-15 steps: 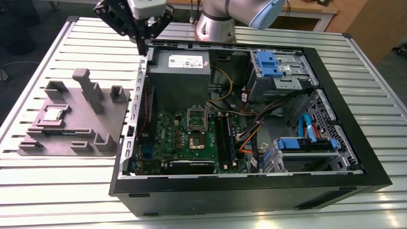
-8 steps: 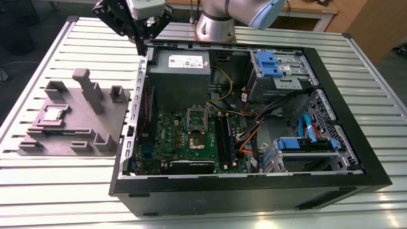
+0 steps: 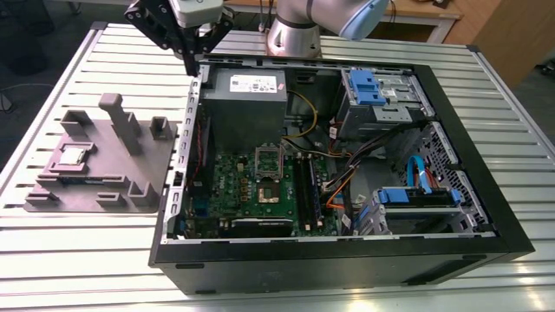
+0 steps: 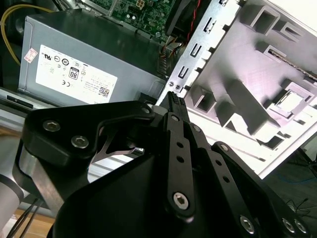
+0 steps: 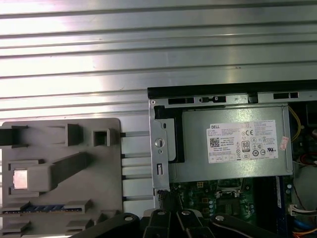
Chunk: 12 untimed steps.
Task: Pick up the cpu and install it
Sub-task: 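Reach for the cpu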
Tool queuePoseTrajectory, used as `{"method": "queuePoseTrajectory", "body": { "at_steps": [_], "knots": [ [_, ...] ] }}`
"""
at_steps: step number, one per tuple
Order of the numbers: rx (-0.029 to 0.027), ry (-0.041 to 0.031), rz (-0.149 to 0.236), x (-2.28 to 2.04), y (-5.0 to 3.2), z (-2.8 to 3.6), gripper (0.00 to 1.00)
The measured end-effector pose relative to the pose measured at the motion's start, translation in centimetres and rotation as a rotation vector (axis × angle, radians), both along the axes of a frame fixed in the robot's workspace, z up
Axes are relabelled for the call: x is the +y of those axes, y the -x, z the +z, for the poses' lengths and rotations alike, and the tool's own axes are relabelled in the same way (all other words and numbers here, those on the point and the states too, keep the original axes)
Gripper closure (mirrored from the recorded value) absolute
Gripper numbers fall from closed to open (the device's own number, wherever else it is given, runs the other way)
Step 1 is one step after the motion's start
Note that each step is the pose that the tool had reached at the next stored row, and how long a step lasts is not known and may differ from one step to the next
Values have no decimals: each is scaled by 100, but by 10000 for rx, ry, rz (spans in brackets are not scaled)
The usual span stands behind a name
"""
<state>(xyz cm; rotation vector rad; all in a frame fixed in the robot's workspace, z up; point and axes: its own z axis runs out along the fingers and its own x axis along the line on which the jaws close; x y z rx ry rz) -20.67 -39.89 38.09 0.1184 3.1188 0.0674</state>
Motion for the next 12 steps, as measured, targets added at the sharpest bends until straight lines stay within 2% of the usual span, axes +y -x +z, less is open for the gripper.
{"method": "queuePoseTrajectory", "body": {
  "at_steps": [12],
  "knots": [
    [12, 0, 0, 0, 30, -10, 90]
  ]
}}
